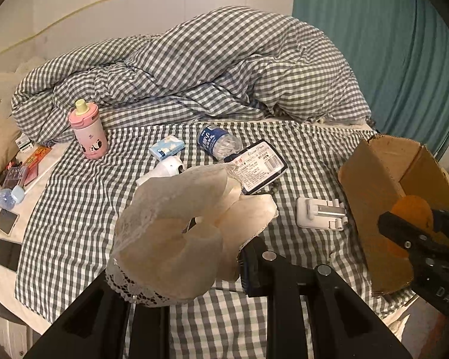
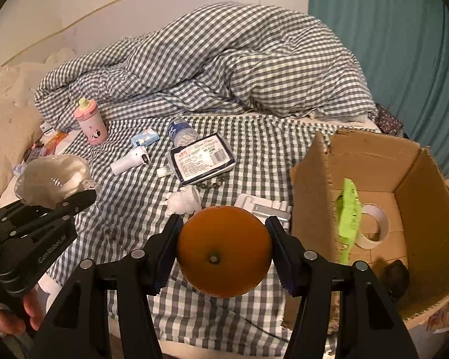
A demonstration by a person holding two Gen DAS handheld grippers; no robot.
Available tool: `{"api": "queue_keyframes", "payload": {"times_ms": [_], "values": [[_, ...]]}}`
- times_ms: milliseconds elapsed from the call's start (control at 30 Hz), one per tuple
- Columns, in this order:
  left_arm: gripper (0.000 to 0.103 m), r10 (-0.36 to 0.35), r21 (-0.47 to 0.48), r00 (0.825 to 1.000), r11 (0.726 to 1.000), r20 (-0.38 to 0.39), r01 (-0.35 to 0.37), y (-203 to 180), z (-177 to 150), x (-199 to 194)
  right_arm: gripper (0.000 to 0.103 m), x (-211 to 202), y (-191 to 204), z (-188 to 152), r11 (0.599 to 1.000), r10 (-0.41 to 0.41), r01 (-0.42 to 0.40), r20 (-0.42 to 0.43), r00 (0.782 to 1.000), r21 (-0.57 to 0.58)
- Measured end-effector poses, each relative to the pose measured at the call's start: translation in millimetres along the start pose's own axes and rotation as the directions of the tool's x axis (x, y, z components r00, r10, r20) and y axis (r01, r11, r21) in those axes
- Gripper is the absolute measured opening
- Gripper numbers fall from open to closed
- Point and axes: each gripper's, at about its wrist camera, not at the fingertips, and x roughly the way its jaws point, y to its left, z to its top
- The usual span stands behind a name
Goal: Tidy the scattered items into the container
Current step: 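Carry the tissue and orange over the cardboard box, then open both tools to drop the tissue and orange into the box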
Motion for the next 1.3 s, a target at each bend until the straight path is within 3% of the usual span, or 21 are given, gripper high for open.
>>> {"api": "queue_keyframes", "payload": {"times_ms": [233,433,733,933,967,1033,1067,1100,1167,1300], "values": [[0.021,-0.02,0.043,1.0,0.999,0.02,0.019,-32,6,-11,0.057,-23,-30,-5,0.999,-0.014,0.012,0.038,0.999,0.045],[0.021,-0.083,0.146,0.996,0.986,0.024,0.079,-100,10,-9,0.056,-36,-82,-17,0.99,-0.072,0.066,0.045,0.996,0.125],[0.021,-0.24,0.292,0.971,0.927,-0.025,0.236,-221,16,13,0.056,-46,-184,-41,0.944,-0.222,0.22,-0.018,0.975,0.246],[0.022,-0.275,0.358,0.958,0.889,-0.084,0.286,-279,11,34,0.056,-44,-237,-56,0.91,-0.268,0.274,-0.063,0.961,0.311],[0.027,-0.272,0.368,0.958,0.885,-0.09,0.286,-285,10,37,0.056,-42,-243,-57,0.906,-0.271,0.278,-0.069,0.96,0.32],[0.063,-0.241,0.404,0.966,0.878,-0.09,0.256,-296,5,43,0.057,-37,-253,-61,0.9,-0.27,0.282,-0.081,0.959,0.333],[0.094,-0.213,0.424,0.974,0.877,-0.077,0.225,-300,3,44,0.057,-35,-257,-61,0.896,-0.271,0.284,-0.086,0.959,0.343],[0.103,-0.161,0.44,0.986,0.884,-0.038,0.161,-303,0,43,0.067,-35,-261,-62,0.889,-0.273,0.287,-0.089,0.958,0.357],[0.103,-0.098,0.471,0.994,0.879,0.037,0.069,-306,-4,40,0.082,-41,-268,-62,0.877,-0.279,0.281,-0.062,0.958,0.39],[0.103,-0.091,0.469,0.996,0.88,0.016,0.073,-300,-6,43,0.082,-45,-264,-55,0.881,-0.303,0.301,-0.053,0.951,0.364]]}}
